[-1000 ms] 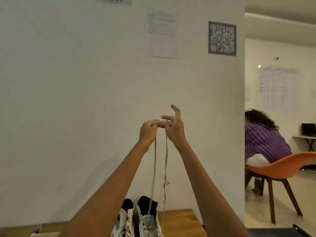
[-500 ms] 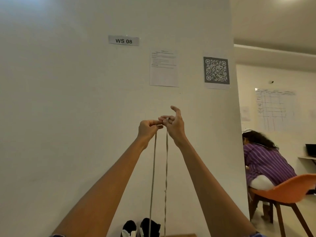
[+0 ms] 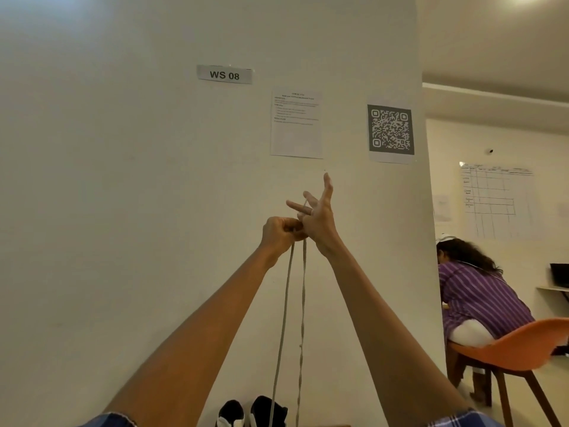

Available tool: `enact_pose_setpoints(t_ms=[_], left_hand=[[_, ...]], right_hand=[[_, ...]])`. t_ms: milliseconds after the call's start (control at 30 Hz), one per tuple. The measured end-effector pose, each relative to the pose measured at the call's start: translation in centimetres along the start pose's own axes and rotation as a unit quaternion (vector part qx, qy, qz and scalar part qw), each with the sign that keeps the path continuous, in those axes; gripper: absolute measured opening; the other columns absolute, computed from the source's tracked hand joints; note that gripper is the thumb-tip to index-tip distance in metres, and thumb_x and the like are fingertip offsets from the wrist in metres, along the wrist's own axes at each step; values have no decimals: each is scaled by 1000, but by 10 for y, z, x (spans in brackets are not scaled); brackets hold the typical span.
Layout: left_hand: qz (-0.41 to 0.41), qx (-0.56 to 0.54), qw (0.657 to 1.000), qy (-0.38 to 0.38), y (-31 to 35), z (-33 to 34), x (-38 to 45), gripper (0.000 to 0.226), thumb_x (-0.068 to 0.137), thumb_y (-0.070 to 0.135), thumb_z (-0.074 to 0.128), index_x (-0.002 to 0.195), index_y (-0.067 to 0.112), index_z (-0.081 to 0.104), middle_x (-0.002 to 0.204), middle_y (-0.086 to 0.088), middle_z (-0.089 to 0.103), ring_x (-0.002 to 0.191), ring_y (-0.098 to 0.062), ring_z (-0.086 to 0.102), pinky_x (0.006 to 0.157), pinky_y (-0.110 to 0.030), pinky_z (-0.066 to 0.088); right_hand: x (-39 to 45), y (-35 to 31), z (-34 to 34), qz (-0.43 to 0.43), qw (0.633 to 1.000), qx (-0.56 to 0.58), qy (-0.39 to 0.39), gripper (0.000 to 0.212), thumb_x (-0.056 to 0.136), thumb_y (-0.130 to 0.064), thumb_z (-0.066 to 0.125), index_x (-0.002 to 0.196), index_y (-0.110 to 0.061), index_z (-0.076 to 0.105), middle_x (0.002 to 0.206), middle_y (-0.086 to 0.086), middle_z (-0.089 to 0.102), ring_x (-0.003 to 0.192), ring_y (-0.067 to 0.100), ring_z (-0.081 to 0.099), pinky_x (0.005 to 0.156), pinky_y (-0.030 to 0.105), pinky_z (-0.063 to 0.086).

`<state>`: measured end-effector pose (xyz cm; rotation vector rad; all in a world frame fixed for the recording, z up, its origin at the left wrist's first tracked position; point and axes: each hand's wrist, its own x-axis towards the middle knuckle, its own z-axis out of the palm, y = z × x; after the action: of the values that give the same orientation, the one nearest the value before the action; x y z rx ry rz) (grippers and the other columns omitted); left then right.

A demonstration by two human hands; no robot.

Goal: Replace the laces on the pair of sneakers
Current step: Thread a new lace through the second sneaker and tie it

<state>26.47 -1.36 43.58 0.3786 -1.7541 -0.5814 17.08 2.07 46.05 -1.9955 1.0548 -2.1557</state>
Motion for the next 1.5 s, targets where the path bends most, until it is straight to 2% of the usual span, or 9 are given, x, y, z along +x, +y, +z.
enact_pose_setpoints(t_ms=[300, 467, 733, 900, 1033, 1133, 1233, 1367, 1500], left_hand=[[-31, -6, 996, 88, 15, 14, 17, 16, 85, -6, 58, 72, -5, 68, 61, -7, 60, 60, -21, 60, 69, -32, 54], [-47, -32, 993, 102, 6, 16, 18, 10, 85, -4, 61, 83, -9, 70, 70, -10, 65, 66, -19, 64, 68, -22, 56], [-60, -12, 995, 80, -22, 23, 8, 15, 85, 1, 64, 98, -4, 70, 91, -17, 70, 68, -19, 67, 70, -22, 57], [-157, 70, 984, 52, -76, 27, -20, 21, 90, -6, 50, 102, -4, 68, 99, -13, 67, 66, -19, 65, 59, -19, 54], [-296, 236, 925, -29, -141, 23, -53, 18, 85, -2, 57, 100, -7, 65, 102, -17, 67, 93, -28, 67, 79, -34, 55], [-360, 295, 878, -114, -184, 30, -98, 7, 86, -1, 52, 82, -4, 57, 93, -17, 61, 79, -23, 63, 60, -27, 51], [-400, 331, 834, -189, -238, 47, -153, 21, 87, 6, 54, 104, -6, 57, 110, -19, 61, 100, -28, 61, 77, -32, 51], [-446, 321, 797, -252, -296, 69, -223, 51, 88, 21, 61, 129, -3, 44, 120, -19, 57, 107, -29, 58, 83, -32, 49], [-435, 344, 802, -222, -331, 80, -261, 41, 81, 37, 70, 103, 4, 59, 103, -12, 64, 95, -25, 61, 72, -29, 47]], right_hand=[[12, -8, 1, 31, 997, -2, 64, 66, 91, 10, 46, 147, -15, 22, 128, 17, 55, 110, 18, 60, 93, 31, 51], [7, 4, 4, 63, 988, -81, 118, 19, 92, -6, 54, 105, 0, 67, 97, 15, 69, 93, 25, 66, 88, 42, 53], [-9, 38, 7, 105, 981, 25, 163, 22, 93, 1, 46, 112, -8, 54, 80, 3, 66, 71, 12, 64, 64, 19, 53], [-32, 87, -9, 226, 947, 101, 205, 21, 93, 9, 35, 97, -10, 41, 77, 8, 57, 46, 16, 57, 53, 30, 54], [-65, 144, -41, 369, 914, 27, 168, 28, 92, 10, 38, 74, -8, 50, 71, 11, 54, 32, 7, 50, 37, 18, 44], [-99, 201, -52, 351, 889, -211, 205, 26, 85, 6, 46, 89, -11, 66, 92, 9, 67, 71, 20, 64, 64, 31, 55], [-163, 261, -27, 360, 893, -236, 132, 27, 83, 2, 51, 96, -9, 72, 98, 11, 71, 88, 29, 67, 81, 40, 56], [-264, 330, 12, 418, 878, -233, -24, 19, 84, -6, 54, 72, -2, 68, 67, 18, 61, 63, 21, 55, 63, 37, 48], [-340, 360, 35, 444, 851, -251, -123, 32, 82, -27, 63, 58, -6, 60, 56, 9, 52, 53, 20, 47, 54, 29, 33]])
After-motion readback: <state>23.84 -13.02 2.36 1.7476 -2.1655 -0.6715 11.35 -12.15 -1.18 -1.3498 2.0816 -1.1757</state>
